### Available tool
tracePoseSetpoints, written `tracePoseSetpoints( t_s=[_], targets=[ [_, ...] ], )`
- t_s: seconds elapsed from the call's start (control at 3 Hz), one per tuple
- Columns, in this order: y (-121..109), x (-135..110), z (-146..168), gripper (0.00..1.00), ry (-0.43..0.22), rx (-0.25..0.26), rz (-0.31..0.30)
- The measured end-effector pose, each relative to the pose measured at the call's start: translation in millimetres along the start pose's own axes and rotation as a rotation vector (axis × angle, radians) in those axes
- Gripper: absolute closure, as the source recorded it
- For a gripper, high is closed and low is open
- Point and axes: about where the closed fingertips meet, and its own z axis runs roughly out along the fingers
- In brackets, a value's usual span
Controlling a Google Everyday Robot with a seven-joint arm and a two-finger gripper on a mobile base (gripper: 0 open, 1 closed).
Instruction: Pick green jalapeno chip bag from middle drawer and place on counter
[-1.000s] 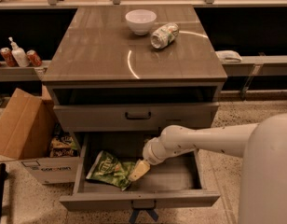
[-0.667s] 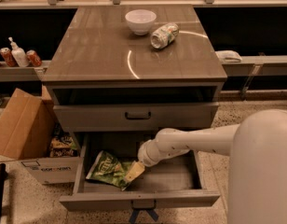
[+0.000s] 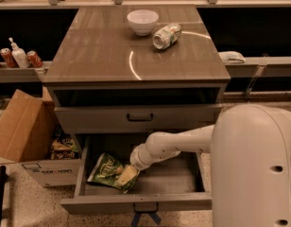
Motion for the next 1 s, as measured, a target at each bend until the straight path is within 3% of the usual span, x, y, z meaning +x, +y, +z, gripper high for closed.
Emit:
tracePoseSetpoints(
  t_s=[0.67, 1.0],
  targets=[
    [13, -3, 33, 0.00, 0.054, -0.034, 0.001],
    [13, 7, 46, 0.18, 0.077, -0.046, 0.024]
  ],
)
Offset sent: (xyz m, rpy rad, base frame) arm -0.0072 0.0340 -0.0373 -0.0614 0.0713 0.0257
